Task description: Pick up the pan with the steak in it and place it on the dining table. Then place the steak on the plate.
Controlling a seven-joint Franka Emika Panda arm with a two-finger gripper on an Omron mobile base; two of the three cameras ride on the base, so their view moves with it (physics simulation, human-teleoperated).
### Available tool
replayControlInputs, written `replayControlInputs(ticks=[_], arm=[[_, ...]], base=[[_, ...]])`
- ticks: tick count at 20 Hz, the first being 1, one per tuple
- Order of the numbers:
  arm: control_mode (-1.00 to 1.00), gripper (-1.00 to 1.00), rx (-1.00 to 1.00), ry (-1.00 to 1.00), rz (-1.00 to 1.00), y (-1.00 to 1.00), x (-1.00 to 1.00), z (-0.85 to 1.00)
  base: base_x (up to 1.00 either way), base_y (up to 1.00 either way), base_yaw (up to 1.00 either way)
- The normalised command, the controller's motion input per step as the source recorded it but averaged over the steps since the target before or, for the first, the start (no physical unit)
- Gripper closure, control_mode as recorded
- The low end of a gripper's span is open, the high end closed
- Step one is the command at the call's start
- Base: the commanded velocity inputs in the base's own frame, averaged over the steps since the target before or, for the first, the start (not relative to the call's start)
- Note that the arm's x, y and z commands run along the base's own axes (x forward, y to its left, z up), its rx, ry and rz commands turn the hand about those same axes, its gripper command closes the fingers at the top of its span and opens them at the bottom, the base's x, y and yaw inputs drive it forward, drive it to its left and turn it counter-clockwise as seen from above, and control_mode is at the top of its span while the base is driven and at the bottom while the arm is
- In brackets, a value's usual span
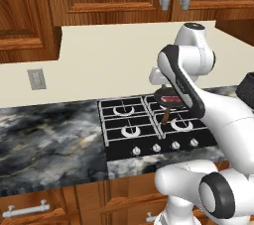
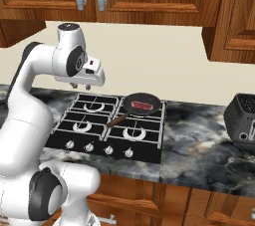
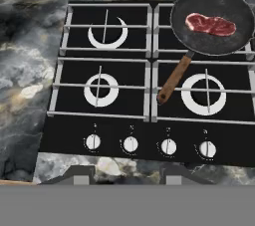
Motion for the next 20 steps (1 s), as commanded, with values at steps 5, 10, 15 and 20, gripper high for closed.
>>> replayControlInputs(ticks=[5, 10, 15, 20], arm=[[-1.0, -1.0, -0.01, -0.04, 0.0, 0.0, -0.05, -0.1], [-1.0, -1.0, -0.05, -0.07, 0.01, -0.03, -0.03, -0.32], [-1.0, -1.0, -0.05, -0.02, 0.0, -0.04, 0.19, -0.36], [-1.0, -1.0, -0.01, 0.0, 0.0, -0.1, 0.37, -0.36]], base=[[0.0, 0.0, 0.0], [0.0, 0.0, 0.0], [0.0, 0.0, 0.0], [0.0, 0.0, 0.0]])
